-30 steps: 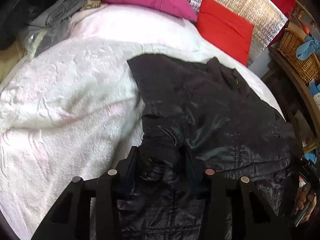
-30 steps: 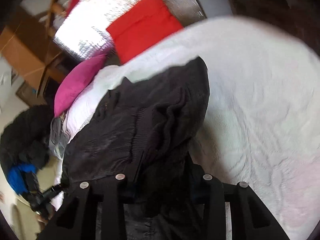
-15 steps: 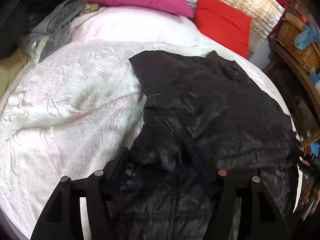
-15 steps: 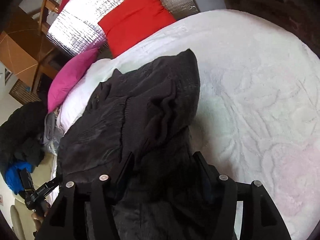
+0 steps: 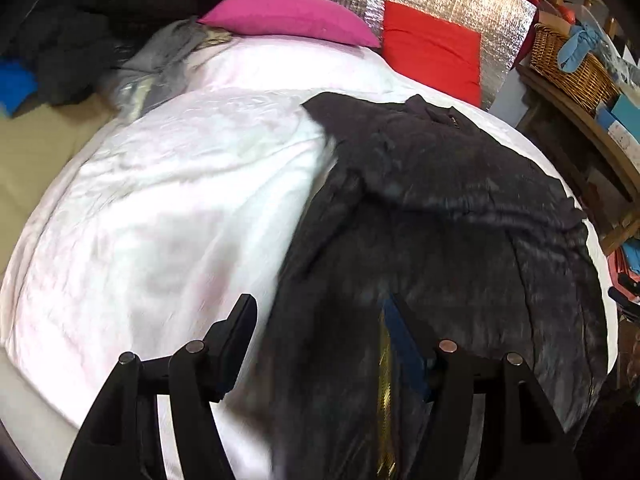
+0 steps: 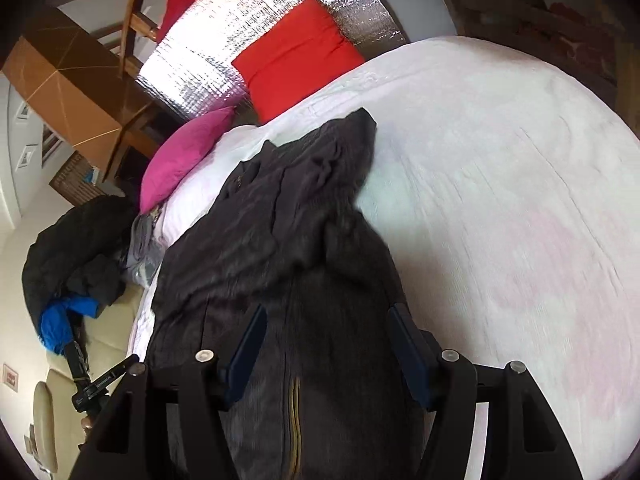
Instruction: Fold large clothes
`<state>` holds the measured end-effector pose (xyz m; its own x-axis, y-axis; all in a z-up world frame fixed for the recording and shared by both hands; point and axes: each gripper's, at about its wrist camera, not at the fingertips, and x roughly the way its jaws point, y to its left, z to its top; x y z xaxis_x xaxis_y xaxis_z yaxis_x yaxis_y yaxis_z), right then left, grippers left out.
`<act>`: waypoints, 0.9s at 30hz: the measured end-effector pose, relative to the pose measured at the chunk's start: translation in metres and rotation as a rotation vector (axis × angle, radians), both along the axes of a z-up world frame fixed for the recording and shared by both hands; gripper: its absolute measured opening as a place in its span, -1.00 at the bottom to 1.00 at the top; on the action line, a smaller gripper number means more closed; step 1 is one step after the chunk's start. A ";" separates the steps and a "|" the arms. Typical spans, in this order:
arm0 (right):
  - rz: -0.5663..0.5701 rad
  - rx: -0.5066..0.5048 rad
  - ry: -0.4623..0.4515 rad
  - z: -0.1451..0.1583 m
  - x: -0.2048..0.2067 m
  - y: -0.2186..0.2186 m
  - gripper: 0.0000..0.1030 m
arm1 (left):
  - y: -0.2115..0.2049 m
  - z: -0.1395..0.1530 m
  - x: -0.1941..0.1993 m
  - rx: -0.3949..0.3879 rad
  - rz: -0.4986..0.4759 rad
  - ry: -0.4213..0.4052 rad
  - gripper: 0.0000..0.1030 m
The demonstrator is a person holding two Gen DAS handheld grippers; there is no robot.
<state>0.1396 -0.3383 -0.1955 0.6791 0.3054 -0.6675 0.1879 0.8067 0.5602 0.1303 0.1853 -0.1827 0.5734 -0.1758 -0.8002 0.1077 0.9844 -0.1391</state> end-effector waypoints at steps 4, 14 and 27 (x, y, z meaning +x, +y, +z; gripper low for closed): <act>0.013 0.013 -0.008 -0.005 -0.039 0.005 0.30 | 0.022 -0.006 -0.053 0.002 0.080 -0.039 0.32; 0.139 0.015 0.106 -0.038 -0.128 0.066 0.38 | 0.033 -0.050 -0.151 -0.097 0.150 0.054 0.51; 0.167 -0.039 0.338 -0.097 -0.136 0.120 0.38 | 0.031 -0.103 -0.161 -0.253 0.194 0.292 0.66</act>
<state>0.0033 -0.2186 -0.2921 0.3619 0.3627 -0.8588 0.2211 0.8615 0.4571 -0.0310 0.2164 -0.2859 0.3710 -0.2982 -0.8794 -0.1555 0.9137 -0.3755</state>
